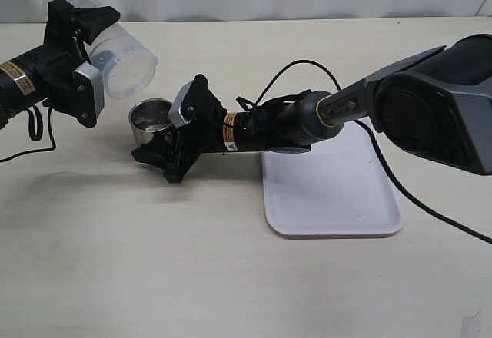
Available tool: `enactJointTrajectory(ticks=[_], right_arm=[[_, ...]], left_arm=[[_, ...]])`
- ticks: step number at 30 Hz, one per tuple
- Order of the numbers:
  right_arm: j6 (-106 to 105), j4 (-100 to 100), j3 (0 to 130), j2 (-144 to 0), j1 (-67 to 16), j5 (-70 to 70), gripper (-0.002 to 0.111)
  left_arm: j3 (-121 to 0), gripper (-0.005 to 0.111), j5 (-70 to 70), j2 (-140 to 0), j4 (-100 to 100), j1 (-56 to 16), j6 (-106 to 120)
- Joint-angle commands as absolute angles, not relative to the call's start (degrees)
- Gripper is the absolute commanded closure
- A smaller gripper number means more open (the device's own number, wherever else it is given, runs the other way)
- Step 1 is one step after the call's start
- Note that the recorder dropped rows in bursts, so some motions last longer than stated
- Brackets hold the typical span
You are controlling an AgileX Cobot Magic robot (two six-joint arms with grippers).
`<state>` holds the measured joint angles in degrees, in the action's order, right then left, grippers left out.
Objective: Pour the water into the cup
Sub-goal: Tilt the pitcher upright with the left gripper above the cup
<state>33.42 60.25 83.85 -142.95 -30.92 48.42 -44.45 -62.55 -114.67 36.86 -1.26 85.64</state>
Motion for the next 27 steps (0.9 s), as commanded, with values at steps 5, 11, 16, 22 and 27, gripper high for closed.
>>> enactJointTrajectory(ticks=[5,11,16,22,27], right_arm=[[33.83,60.65,83.87,-143.12,-30.81,47.36,0.104],[33.83,60.65,83.87,-143.12,-30.81,47.36,0.104],[33.83,60.65,83.87,-143.12,-30.81,47.36,0.104],[33.83,60.65,83.87,-143.12,-30.81,47.36,0.104],[33.83,60.65,83.87,-143.12,-30.81,47.36,0.104]], left_arm=[[-44.82,0.107,-64.81,-114.36,36.12,-2.64,85.57],[-44.82,0.107,-64.81,-114.36,36.22,-2.75,85.57],[-44.82,0.107,-64.81,-114.36,36.35,-2.75,85.57],[-44.82,0.107,-64.81,-114.36,35.73,-2.75,87.07],[-44.82,0.107,-64.85,-114.36,35.73,-2.75,87.09]])
